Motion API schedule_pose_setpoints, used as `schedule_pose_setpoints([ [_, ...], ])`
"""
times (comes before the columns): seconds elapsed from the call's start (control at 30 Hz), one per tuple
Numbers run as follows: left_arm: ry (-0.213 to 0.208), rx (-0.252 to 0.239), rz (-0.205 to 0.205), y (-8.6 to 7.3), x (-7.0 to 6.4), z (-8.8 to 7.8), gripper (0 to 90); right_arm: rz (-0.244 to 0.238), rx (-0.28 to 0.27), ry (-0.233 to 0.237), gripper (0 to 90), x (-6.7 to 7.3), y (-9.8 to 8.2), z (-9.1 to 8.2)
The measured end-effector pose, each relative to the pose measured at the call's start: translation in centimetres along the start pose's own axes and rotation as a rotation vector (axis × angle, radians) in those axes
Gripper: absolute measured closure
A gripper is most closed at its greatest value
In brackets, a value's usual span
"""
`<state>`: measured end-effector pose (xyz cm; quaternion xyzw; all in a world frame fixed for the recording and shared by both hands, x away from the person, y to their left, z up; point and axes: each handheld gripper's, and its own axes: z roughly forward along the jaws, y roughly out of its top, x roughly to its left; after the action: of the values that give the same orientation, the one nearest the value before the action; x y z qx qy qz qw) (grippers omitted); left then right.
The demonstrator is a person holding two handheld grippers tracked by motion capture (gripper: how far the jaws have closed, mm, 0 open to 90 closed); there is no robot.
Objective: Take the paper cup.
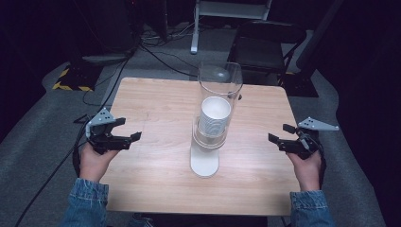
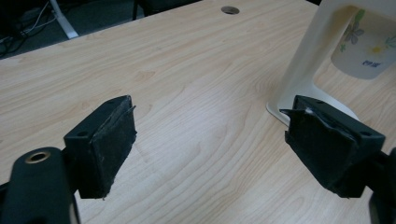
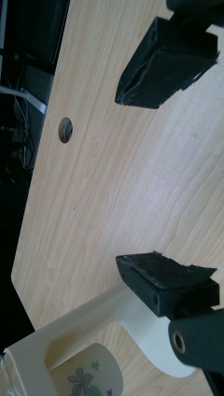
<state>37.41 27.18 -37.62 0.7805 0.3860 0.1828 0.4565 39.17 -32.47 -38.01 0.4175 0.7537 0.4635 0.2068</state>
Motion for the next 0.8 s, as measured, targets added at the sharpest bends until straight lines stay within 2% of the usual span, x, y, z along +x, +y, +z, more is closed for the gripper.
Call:
schedule_pose_setpoints([
  [0.13,0.037,-0.014,-0.001,-0.1,0.2,0.2,9.0,-0.003,-0.001,-0.002,18.9,0.1,-0.1,-0.1],
  [0.2,0.023,-0.026,-0.022,-0.3,0.3,0.2,7.1,0.003,-0.004,0.001,18.7,0.1,0.0,-0.2],
  [0.43,0.007,-0.043,-0.039,-0.4,0.2,0.0,5.6,-0.005,-0.003,0.006,17.5,0.3,0.1,0.0],
  [0.63,0.012,-0.049,-0.045,-0.7,0.2,-0.3,5.6,-0.032,0.010,0.038,17.9,1.6,0.6,1.0],
  [0.77,0.003,-0.051,-0.051,-0.9,0.3,-0.5,5.5,-0.041,0.012,0.119,17.8,3.1,1.1,2.2],
  [0.8,0.005,-0.051,-0.056,-0.9,0.2,-0.5,5.5,-0.041,0.012,0.119,17.8,3.1,1.1,2.2],
])
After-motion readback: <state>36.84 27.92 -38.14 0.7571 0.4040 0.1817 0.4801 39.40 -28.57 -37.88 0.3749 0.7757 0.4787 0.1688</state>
